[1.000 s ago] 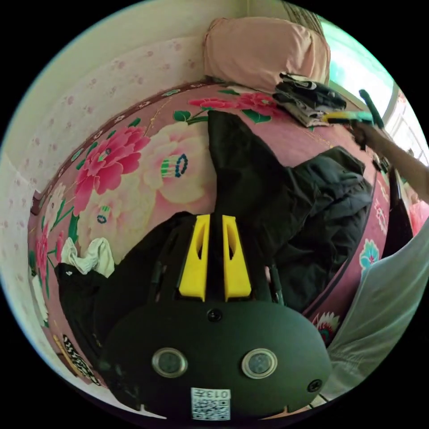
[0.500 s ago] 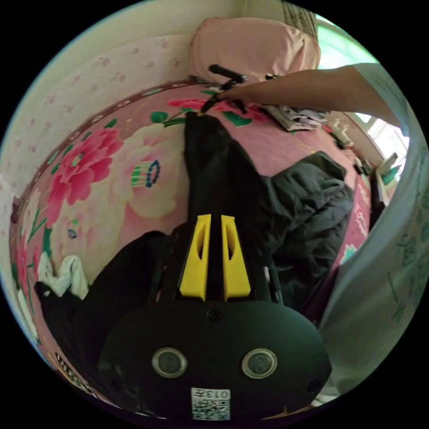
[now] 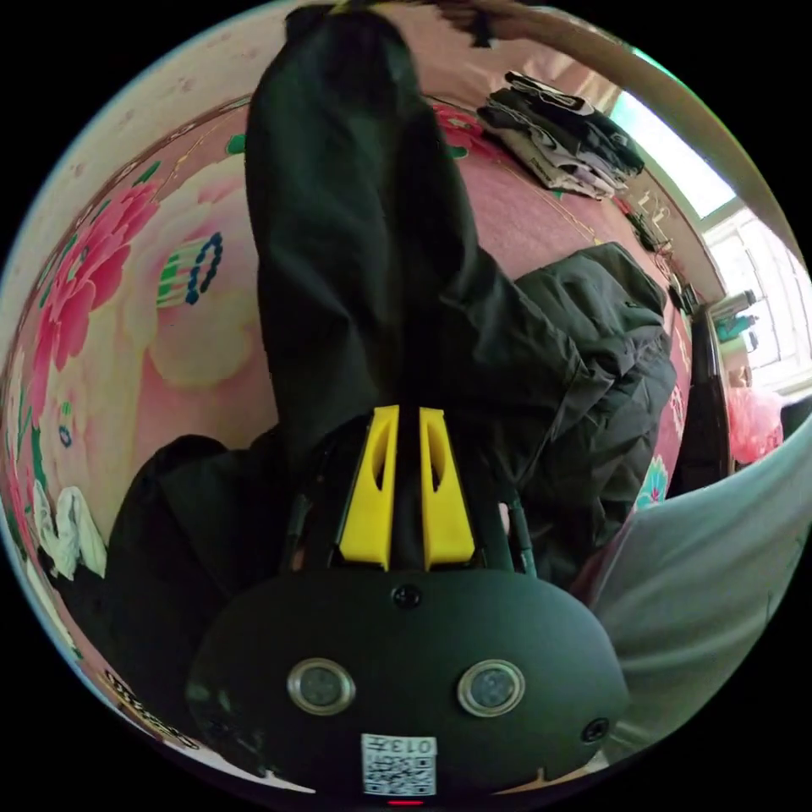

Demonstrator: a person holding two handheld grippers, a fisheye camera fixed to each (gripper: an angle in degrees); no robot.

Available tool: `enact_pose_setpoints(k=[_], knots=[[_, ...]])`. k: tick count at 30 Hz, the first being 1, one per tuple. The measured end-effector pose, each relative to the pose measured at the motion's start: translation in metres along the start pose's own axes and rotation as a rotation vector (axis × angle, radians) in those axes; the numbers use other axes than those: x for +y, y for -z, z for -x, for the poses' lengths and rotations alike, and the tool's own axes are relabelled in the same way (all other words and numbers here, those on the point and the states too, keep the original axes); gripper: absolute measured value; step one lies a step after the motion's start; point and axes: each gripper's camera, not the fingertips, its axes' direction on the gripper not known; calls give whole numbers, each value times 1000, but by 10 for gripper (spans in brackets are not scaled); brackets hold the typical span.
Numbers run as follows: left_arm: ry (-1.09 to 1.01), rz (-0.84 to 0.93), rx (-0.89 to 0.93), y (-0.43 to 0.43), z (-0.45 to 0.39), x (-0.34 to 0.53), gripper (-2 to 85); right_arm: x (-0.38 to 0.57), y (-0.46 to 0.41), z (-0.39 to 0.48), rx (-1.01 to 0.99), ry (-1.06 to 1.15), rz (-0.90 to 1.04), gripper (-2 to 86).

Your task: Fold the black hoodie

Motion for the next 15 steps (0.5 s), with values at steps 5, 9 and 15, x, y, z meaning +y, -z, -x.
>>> enact_pose_setpoints(k=[5,9,15], knots=[[253,-82,109,7,19,11,43,62,249,113,-76,318,-400,7],[426,-133,180,9,21,41,39,166,334,183,12,319,-415,7],[443,-154,69,18,-15,87,9,309,314,311,283,330,94,6]])
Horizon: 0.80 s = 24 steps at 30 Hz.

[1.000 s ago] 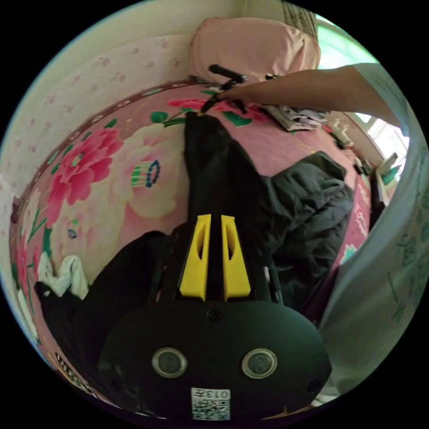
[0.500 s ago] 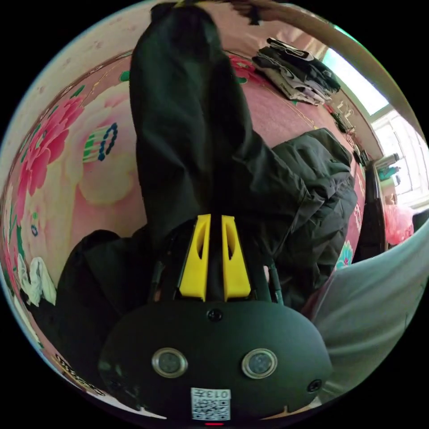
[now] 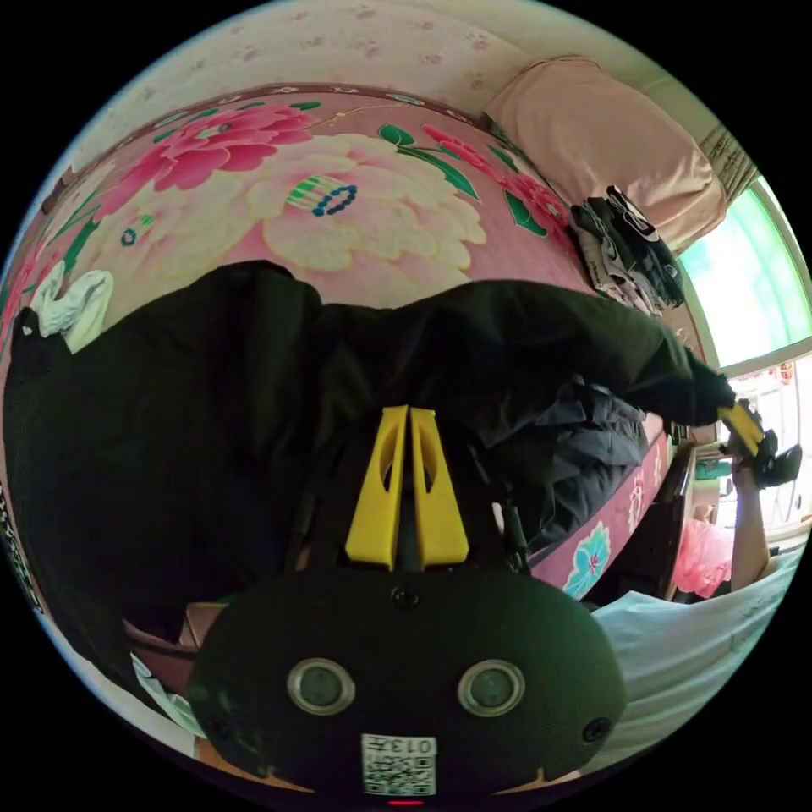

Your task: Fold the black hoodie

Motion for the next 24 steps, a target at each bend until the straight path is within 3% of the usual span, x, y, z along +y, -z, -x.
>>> enact_pose_setpoints(k=[2,5,11,15,18,21,24], knots=[[-19,-40,-81,9,-17,8,7,24,-18,67,83,134,148,6],[-48,-116,-144,21,-42,8,11,46,-30,117,132,198,203,6],[-188,-334,-262,45,-102,12,23,59,-22,149,172,254,260,7],[-332,-104,-281,-2,-129,-3,10,61,-11,136,258,251,276,8],[-464,174,-314,-50,-142,9,0,63,8,113,450,242,252,8],[-528,152,-344,-65,-155,47,-2,76,21,94,493,228,216,8],[-515,92,-364,-69,-167,72,-2,123,-6,93,484,290,399,2]])
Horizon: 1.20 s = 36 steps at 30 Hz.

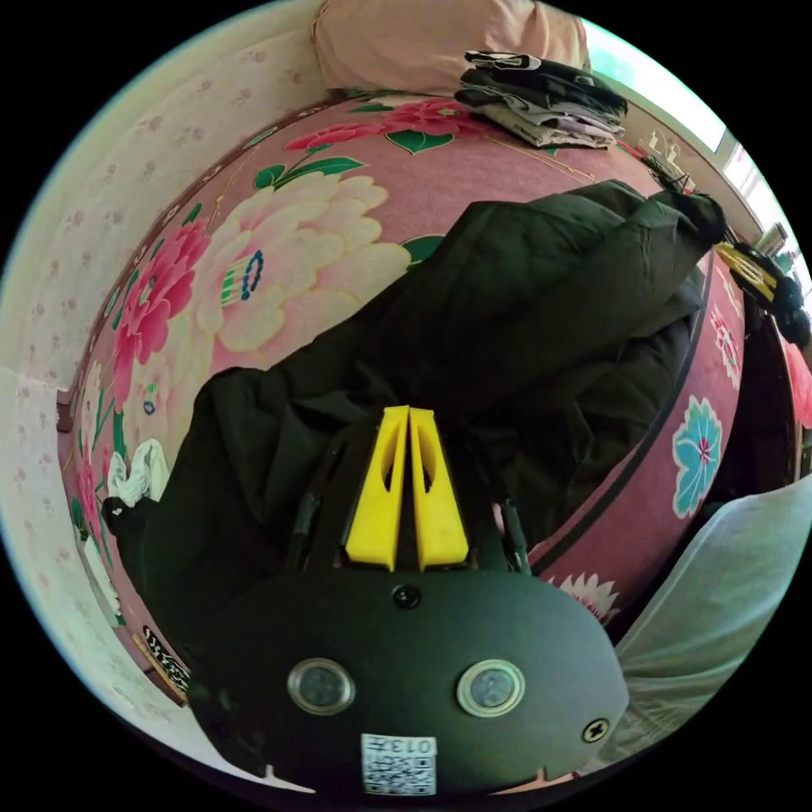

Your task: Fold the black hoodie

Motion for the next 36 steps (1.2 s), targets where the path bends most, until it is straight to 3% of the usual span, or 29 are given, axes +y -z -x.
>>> enact_pose_setpoints(k=[3,5,7,10,12,16,19,22,26,27,30,32,33,34,36], knots=[[-1,-8,23,8,-14,12,-3,57,-36,-4,-120,-100,229,1],[39,-34,38,22,-19,27,-3,107,-51,-45,-232,-380,367,2],[73,-112,-45,39,-24,36,-3,132,-51,-84,-307,-596,384,5],[45,-196,-145,53,-37,25,-3,138,-41,-144,-369,-849,191,19],[-13,-184,-89,49,-48,6,-3,135,-52,-168,-417,-977,128,48],[-113,-169,17,33,-81,-31,-3,162,-120,-194,-914,-1237,-29,106],[-126,-120,67,16,-95,-44,-3,189,-171,-198,-1099,-1353,-56,65],[-101,-79,60,7,-100,-46,-3,188,-204,-205,-1389,-1274,-95,21],[9,-80,23,9,-95,-38,-3,209,-112,-265,-1074,-1100,-699,10],[23,-84,31,9,-94,-36,-3,213,-101,-267,-1026,-1078,-730,10],[57,-35,77,-1,-94,-30,-3,224,-100,-239,-949,-994,-538,10],[65,-36,96,-1,-95,-24,-3,229,-145,-177,-1068,-925,-166,10],[68,-38,98,1,-94,-23,-3,230,-153,-161,-1103,-891,-71,9],[78,-43,77,9,-93,-20,-3,234,-162,-136,-1146,-838,95,6],[68,-125,-31,31,-97,-15,-2,244,-154,-128,-1089,-877,187,4]])
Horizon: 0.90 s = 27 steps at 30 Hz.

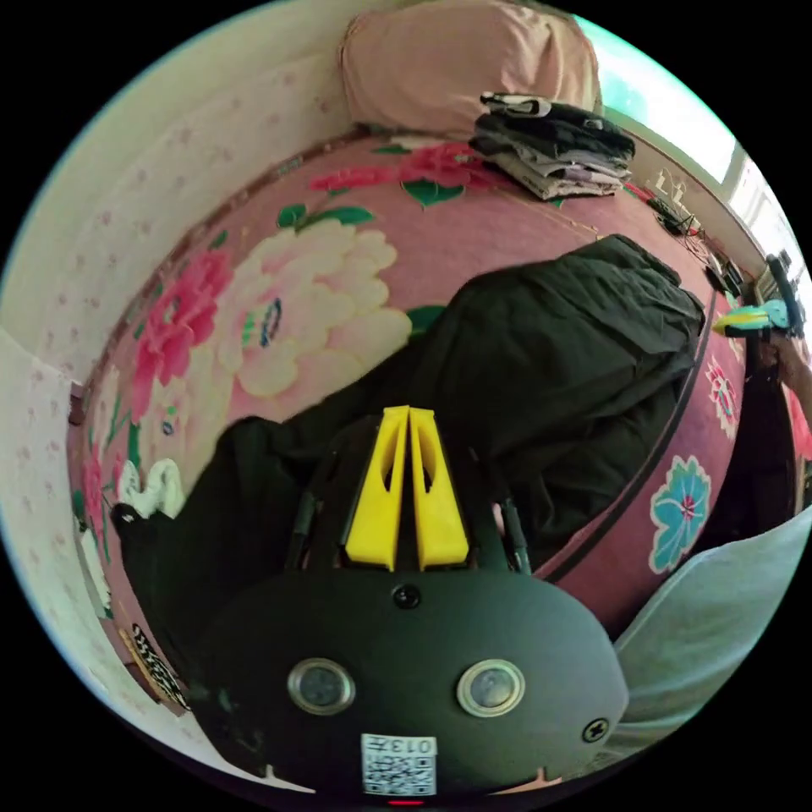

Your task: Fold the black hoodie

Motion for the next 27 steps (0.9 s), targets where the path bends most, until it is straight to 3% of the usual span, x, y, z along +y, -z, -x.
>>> enact_pose_setpoints(k=[2,5,7,10,12,14,17,19,23,27], knots=[[-72,-134,-106,24,-14,-5,-1,5,38,16,119,-96,-181,4],[-238,-116,-138,15,-45,-29,-1,-28,63,88,337,-25,-400,5],[-330,-12,-174,-6,-63,-42,-2,-63,43,134,379,115,-377,3],[-406,103,-216,-42,-73,-44,-3,-113,-29,169,411,166,-181,1],[-379,79,-209,-43,-67,-40,-3,-123,-75,165,363,156,-73,1],[-298,81,-132,-35,-46,-42,-3,-118,-85,163,319,152,-151,0],[-154,97,-20,-10,-3,-38,-3,-134,-68,172,302,163,-47,-1],[-70,48,-8,20,26,-24,-3,-136,-38,182,296,135,-111,-2],[105,-234,-167,96,84,36,-2,-149,12,257,236,235,-347,-2],[111,-93,-344,84,131,54,1,-189,-8,339,175,386,-386,-2]])
